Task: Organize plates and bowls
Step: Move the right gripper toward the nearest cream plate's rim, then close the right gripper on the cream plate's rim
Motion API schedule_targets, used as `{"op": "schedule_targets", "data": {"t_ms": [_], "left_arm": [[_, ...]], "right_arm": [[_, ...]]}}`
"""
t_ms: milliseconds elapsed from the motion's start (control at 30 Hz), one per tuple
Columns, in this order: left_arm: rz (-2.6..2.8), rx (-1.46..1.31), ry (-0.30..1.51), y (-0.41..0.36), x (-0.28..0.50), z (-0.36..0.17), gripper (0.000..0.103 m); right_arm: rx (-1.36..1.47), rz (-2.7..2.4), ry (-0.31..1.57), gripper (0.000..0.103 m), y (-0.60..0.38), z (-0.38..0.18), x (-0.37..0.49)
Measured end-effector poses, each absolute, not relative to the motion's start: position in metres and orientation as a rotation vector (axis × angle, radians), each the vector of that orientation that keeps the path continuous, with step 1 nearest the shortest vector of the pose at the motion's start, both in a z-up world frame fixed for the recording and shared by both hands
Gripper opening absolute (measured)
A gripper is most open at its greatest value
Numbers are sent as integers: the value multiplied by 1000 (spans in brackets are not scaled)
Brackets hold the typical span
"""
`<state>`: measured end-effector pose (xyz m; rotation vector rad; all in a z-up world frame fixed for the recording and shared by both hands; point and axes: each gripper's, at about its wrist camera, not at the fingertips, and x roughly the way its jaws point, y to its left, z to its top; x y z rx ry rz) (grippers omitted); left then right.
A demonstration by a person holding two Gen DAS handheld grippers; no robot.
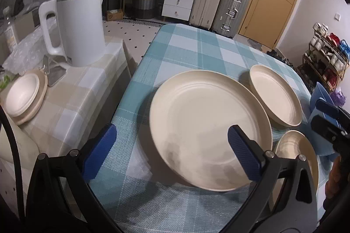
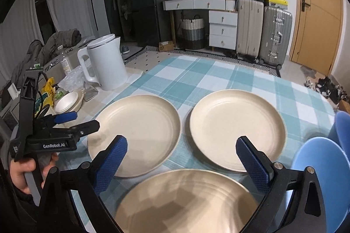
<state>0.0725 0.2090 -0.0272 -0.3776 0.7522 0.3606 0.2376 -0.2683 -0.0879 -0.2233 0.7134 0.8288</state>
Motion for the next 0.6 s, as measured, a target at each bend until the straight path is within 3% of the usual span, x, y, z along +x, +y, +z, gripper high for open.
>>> {"op": "schedule_targets", "data": {"t_ms": [133, 333, 433, 600], "left_arm": [[356, -396, 772, 215, 72, -34, 100], [352, -417, 786, 221, 72, -41, 96], [348, -416, 797, 222, 74, -45, 90], [337, -447, 814, 228, 75, -52, 80]], "right_arm": [[-250, 842, 738, 96, -251, -94, 238], [-266, 844, 799, 85, -233, -107, 243], [-263, 842, 829, 83, -226, -116, 247], [-279, 843, 874, 66, -217, -131, 252]]}}
